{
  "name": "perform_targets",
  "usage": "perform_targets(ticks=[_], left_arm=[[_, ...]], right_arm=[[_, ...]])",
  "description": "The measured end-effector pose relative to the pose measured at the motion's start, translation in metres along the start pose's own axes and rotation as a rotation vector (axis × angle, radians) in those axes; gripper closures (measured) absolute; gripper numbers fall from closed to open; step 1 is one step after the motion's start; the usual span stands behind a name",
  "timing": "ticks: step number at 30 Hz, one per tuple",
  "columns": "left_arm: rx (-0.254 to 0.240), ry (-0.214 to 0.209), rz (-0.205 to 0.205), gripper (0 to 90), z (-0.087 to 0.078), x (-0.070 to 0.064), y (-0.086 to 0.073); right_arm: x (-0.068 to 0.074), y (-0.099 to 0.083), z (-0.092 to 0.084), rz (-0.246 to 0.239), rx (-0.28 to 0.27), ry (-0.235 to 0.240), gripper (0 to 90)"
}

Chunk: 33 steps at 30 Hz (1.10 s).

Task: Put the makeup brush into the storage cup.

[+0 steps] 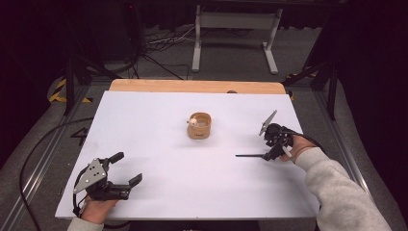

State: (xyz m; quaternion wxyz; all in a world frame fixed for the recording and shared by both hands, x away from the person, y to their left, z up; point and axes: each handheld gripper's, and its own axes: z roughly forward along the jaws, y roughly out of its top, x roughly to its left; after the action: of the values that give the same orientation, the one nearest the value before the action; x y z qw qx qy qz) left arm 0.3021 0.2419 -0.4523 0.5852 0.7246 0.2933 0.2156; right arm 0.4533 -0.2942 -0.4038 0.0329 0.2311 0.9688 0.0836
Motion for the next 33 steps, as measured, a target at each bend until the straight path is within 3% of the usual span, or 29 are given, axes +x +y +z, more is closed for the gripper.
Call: perform_targets(ticks=[33], left_arm=[[0.000,0.004,0.004,2.7,0.000,0.000,0.000]], right_arm=[[0.003,0.002,0.011,-0.122,0.061,0.007,67.3]])
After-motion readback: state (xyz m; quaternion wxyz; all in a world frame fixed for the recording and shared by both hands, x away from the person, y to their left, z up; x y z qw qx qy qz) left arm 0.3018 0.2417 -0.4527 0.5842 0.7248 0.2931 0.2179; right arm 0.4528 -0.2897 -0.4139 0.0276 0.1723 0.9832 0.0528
